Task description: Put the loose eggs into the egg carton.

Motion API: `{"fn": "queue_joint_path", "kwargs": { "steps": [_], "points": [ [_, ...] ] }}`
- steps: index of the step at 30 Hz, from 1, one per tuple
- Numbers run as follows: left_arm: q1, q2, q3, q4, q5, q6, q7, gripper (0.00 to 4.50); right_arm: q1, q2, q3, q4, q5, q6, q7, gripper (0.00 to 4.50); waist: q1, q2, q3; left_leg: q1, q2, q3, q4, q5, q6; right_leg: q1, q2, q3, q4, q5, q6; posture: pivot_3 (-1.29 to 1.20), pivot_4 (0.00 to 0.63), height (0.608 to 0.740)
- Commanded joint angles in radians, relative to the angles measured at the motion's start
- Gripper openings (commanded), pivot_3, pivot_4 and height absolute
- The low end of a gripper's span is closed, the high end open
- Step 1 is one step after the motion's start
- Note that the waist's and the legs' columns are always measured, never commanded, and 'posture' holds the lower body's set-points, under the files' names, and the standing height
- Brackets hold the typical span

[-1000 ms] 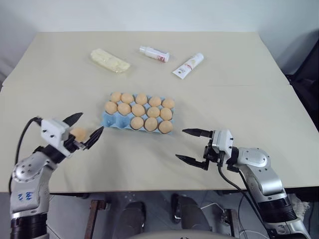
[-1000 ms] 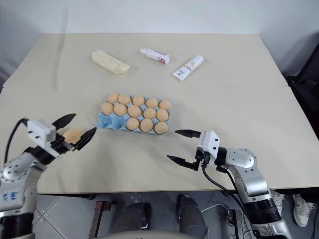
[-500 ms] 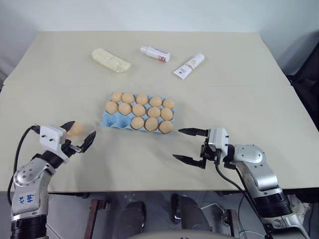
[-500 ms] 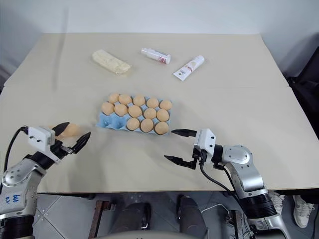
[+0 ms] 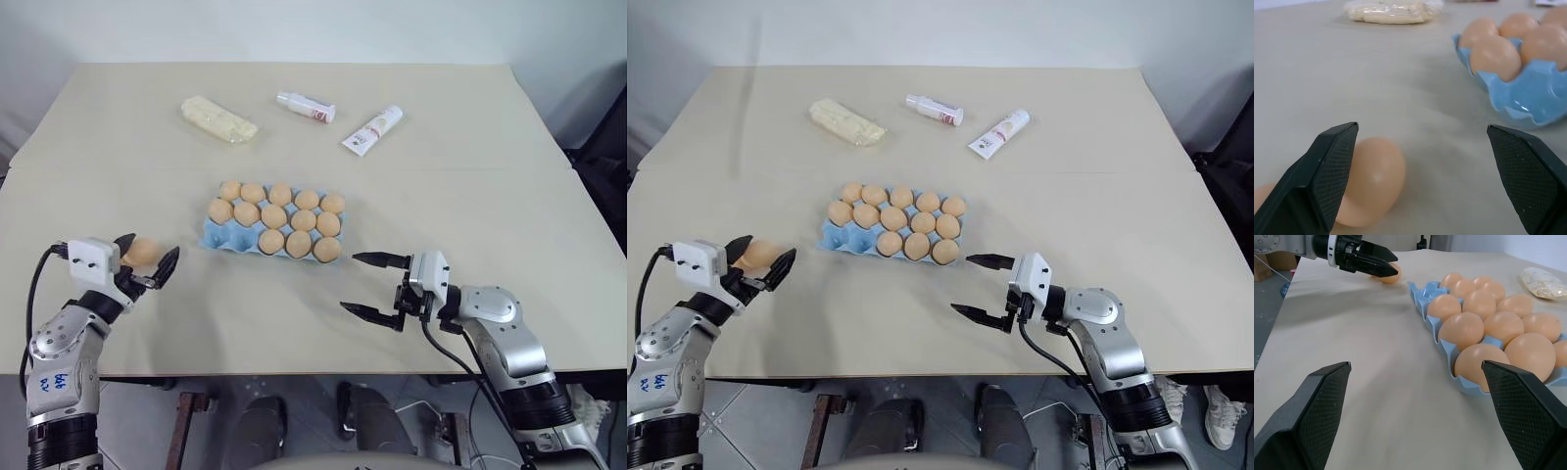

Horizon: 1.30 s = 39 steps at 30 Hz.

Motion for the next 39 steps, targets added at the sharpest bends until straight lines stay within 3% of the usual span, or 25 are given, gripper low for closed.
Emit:
{"fn": "queue_joint_path", "kwargs": {
  "steps": [1,24,27,33,39],
  "points": [
    [-0.019,-0.001,0.034,0.003,-0.033,0.020,0.018,4.47,0.000,0.004,-0.006,-0.031,0.009,-0.013,-0.003,4.50,0.000,0.000,0.000,0.000,0.000,0.000,0.000,0.000,0.000,0.000,0.000,0.000,0.000,0.000,0.000,0.00,0.150,0.740],
    [-0.099,0.027,-0.069,0.064,0.079,0.075,0.063,4.47,-0.001,0.014,-0.009,-0.011,0.003,-0.030,-0.009,4.50,-0.001,0.000,0.000,-0.001,0.000,0.000,-0.001,0.000,0.000,0.000,0.000,0.000,-0.001,0.000,0.000,0.00,0.150,0.740],
    [-0.105,0.025,-0.079,0.065,0.078,0.087,0.055,3.88,-0.002,0.016,-0.009,-0.008,0.002,-0.033,-0.009,4.50,0.000,0.000,0.000,-0.001,0.000,0.000,-0.001,0.000,0.000,0.000,0.000,0.000,-0.001,0.000,0.000,0.00,0.150,0.740],
    [-0.103,0.011,-0.063,0.050,0.050,0.057,0.034,1.92,-0.001,0.016,-0.011,-0.004,-0.002,-0.040,-0.013,4.50,-0.002,0.000,0.000,-0.001,0.000,0.000,-0.001,0.000,0.000,0.000,0.000,0.000,-0.001,0.000,0.000,0.00,0.150,0.740],
    [-0.134,0.002,-0.097,-0.079,-0.032,-0.001,-0.089,1.78,0.008,0.013,-0.016,-0.007,-0.004,-0.041,-0.018,4.50,0.001,-0.001,0.000,-0.001,0.000,0.000,-0.001,0.000,0.000,-0.001,0.000,0.000,-0.001,0.000,0.000,0.00,0.150,0.740]
  ]
}}
